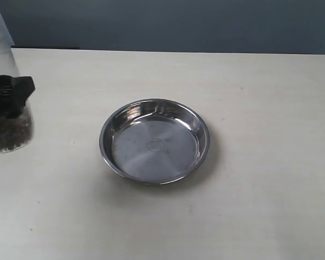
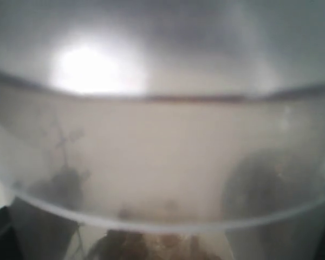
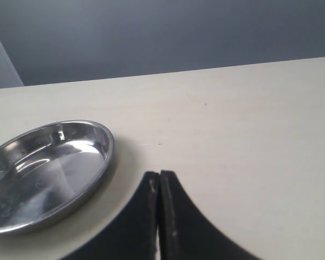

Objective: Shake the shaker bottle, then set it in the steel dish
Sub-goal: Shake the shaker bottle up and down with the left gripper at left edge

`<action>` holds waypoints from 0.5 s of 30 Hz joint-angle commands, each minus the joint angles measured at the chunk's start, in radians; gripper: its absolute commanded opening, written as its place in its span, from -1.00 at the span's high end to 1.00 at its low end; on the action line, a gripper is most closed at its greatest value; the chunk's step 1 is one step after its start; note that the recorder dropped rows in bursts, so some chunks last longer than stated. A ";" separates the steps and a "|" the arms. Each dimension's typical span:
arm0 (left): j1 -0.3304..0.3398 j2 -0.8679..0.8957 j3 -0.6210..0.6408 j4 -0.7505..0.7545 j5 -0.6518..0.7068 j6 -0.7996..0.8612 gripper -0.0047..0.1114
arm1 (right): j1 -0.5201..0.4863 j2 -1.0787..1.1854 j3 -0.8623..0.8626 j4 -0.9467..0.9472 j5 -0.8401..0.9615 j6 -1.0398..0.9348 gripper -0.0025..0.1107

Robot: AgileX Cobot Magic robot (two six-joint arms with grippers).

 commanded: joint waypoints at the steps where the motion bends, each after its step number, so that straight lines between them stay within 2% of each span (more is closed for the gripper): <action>1: -0.039 -0.059 -0.083 0.131 -0.155 -0.060 0.91 | 0.001 -0.004 0.001 -0.001 -0.010 -0.001 0.97; 3: -0.039 -0.097 -0.135 0.197 -0.180 -0.057 0.91 | 0.001 -0.004 0.001 -0.001 -0.010 -0.001 0.97; 5: -0.039 -0.108 -0.145 0.256 -0.143 -0.057 0.91 | 0.001 -0.004 0.001 -0.001 -0.010 -0.001 0.97; 8: -0.029 -0.019 -0.053 0.250 -0.031 -0.060 0.91 | 0.001 -0.004 0.001 -0.001 -0.010 -0.001 0.97; 9: -0.027 0.050 0.005 0.214 -0.050 -0.067 0.91 | 0.001 -0.004 0.001 -0.001 -0.010 -0.001 0.97; 11: -0.030 0.123 0.036 0.143 -0.139 -0.109 0.91 | 0.001 -0.004 0.001 -0.001 -0.010 -0.001 0.97; 13: -0.034 0.109 -0.020 0.168 -0.144 -0.132 0.91 | 0.001 -0.004 0.001 -0.001 -0.010 -0.001 0.97; 15: -0.046 0.031 -0.137 0.283 -0.128 -0.138 0.91 | 0.001 -0.004 0.001 -0.001 -0.010 -0.001 0.97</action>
